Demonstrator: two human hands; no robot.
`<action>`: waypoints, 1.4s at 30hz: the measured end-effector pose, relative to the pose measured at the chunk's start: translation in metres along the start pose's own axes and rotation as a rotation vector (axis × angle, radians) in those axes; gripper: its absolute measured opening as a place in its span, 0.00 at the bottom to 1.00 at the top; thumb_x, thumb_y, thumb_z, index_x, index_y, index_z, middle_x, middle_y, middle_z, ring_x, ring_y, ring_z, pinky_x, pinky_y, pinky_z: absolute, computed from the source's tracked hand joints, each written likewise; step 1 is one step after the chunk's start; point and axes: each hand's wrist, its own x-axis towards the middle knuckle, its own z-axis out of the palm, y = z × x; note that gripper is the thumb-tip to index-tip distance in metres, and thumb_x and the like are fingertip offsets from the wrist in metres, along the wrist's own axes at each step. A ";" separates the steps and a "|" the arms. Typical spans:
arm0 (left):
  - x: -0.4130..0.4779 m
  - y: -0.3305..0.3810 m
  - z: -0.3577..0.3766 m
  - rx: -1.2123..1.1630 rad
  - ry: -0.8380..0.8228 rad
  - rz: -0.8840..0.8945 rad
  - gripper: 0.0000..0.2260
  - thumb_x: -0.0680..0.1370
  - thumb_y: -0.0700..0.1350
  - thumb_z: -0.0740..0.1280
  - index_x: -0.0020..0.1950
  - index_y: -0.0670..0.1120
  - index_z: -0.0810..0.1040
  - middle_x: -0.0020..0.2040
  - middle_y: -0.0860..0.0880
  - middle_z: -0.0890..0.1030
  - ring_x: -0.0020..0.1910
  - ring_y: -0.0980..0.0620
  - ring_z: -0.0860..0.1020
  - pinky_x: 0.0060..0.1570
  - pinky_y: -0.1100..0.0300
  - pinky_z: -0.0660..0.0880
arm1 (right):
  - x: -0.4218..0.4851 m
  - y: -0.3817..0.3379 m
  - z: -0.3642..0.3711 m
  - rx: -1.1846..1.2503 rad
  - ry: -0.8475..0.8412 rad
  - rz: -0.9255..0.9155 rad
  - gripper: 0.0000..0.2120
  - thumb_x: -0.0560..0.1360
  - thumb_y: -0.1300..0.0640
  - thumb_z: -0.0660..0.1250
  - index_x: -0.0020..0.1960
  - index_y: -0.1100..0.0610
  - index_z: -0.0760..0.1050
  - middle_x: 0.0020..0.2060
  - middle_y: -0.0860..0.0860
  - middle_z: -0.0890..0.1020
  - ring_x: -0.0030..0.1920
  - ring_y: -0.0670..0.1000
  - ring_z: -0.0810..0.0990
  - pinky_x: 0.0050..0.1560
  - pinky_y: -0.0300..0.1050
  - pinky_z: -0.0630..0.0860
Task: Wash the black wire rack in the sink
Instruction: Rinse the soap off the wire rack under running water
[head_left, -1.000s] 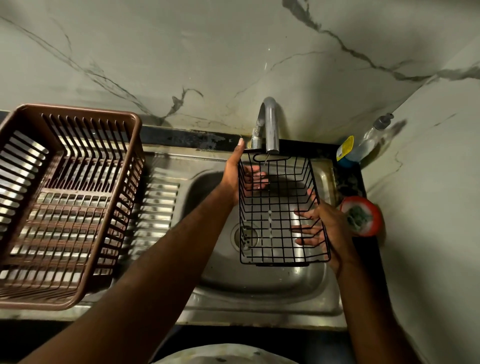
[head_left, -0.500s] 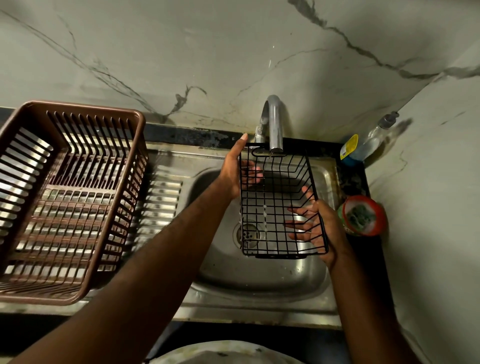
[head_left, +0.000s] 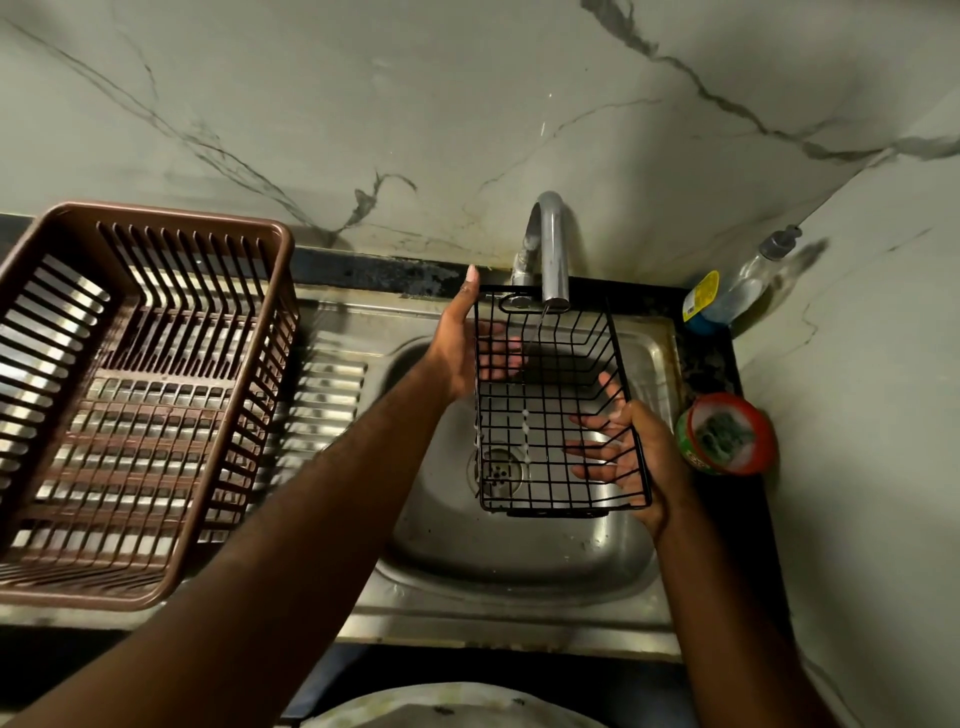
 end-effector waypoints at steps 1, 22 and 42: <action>0.001 -0.003 -0.001 -0.024 -0.016 -0.020 0.48 0.71 0.79 0.56 0.66 0.36 0.76 0.58 0.35 0.84 0.58 0.37 0.83 0.61 0.43 0.79 | -0.001 0.000 -0.002 -0.011 0.007 -0.004 0.32 0.69 0.51 0.61 0.74 0.43 0.69 0.59 0.60 0.82 0.52 0.65 0.85 0.53 0.63 0.79; 0.011 0.002 0.034 -0.049 -0.010 -0.053 0.33 0.80 0.69 0.55 0.52 0.40 0.83 0.55 0.37 0.85 0.57 0.35 0.83 0.61 0.44 0.78 | -0.001 0.003 -0.012 -0.065 0.130 -0.226 0.28 0.73 0.54 0.62 0.74 0.48 0.68 0.57 0.58 0.84 0.49 0.61 0.86 0.42 0.58 0.83; 0.001 0.023 0.026 -0.079 0.018 -0.090 0.33 0.82 0.66 0.51 0.39 0.44 0.83 0.35 0.44 0.84 0.35 0.45 0.83 0.38 0.57 0.78 | 0.018 0.005 0.003 -0.056 0.144 -0.293 0.34 0.70 0.59 0.59 0.76 0.45 0.67 0.62 0.59 0.80 0.54 0.64 0.83 0.45 0.59 0.83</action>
